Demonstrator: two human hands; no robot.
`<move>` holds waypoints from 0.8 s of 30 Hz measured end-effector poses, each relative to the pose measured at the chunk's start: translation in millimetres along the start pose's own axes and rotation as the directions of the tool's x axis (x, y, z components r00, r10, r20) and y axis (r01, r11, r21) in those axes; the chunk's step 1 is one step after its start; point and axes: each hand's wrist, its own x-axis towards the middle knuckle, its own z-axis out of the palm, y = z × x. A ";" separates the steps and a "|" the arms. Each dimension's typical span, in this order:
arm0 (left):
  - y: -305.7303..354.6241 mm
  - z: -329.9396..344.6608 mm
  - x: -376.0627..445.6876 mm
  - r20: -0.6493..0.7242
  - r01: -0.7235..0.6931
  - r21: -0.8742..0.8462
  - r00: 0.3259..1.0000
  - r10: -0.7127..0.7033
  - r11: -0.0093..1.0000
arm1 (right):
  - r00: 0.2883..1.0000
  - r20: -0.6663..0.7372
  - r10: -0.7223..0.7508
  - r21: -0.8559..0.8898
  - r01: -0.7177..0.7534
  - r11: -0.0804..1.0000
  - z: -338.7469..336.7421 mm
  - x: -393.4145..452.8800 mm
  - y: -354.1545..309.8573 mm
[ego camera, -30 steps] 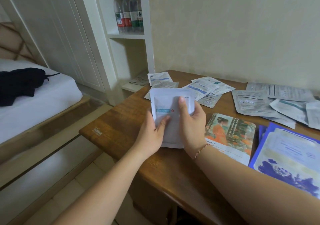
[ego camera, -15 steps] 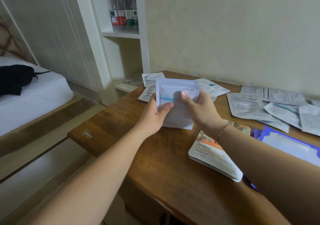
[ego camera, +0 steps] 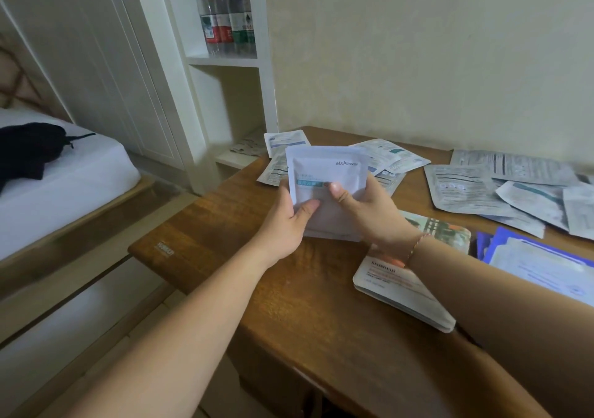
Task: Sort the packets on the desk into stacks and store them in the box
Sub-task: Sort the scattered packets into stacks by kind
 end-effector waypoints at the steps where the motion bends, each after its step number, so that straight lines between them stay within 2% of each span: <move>1: -0.3 -0.1 0.8 -0.001 -0.002 -0.003 1.000 0.002 1.000 | 0.999 0.038 0.003 -0.032 -0.002 0.999 -7.8 2.4 -4.4; 4: -1.4 -0.3 2.3 0.000 0.018 -0.014 1.000 -0.018 1.000 | 0.995 0.098 -0.001 -0.041 0.005 0.999 -35.5 15.0 -26.4; 6: -1.3 -0.3 1.7 -0.010 0.037 -0.002 0.999 -0.037 0.999 | 0.987 0.162 -0.007 -0.180 0.037 0.983 -46.9 24.4 -44.9; 8: -0.9 -0.7 1.6 -0.012 0.045 0.014 0.999 -0.045 0.999 | 0.976 0.216 -0.038 -0.449 0.134 0.883 -48.4 33.2 -55.6; 10: -0.9 -1.3 2.2 -0.013 0.053 0.003 0.999 -0.053 0.999 | 0.960 0.253 -0.123 -0.626 0.259 0.735 -45.3 38.9 -56.5; 11: -0.4 -1.3 2.8 -0.013 0.052 -0.008 0.999 -0.053 0.999 | 0.951 0.265 -0.160 -0.655 0.299 0.694 -43.7 39.6 -56.4; 13: 2.1 -2.6 4.6 -0.008 0.056 -0.024 0.998 -0.056 0.998 | 0.953 0.244 -0.182 -0.647 0.299 0.701 -43.0 39.8 -55.8; 15: 6.5 -6.7 10.7 0.003 0.073 -0.017 0.997 -0.073 0.997 | 0.976 0.183 -0.121 -0.584 0.207 0.785 -43.1 39.2 -55.5; 17: 12.8 -13.1 18.6 0.037 0.095 -0.020 0.995 -0.095 0.995 | 0.995 0.093 0.030 -0.427 0.013 0.904 -42.4 38.1 -53.2; 19: 18.4 -17.1 25.4 0.075 0.136 -0.024 0.988 -0.134 0.990 | 0.977 0.027 0.213 -0.251 -0.200 0.947 -42.6 37.9 -45.7; 21: 23.4 -14.8 25.9 0.081 0.179 0.068 0.980 -0.184 0.982 | 0.921 0.025 0.390 -0.126 -0.384 0.915 -43.4 38.0 -34.7; 24: 24.2 -6.7 21.1 0.025 0.148 0.349 0.986 -0.167 0.925 | 0.796 0.068 0.602 -0.035 -0.601 0.799 -44.1 39.7 -20.1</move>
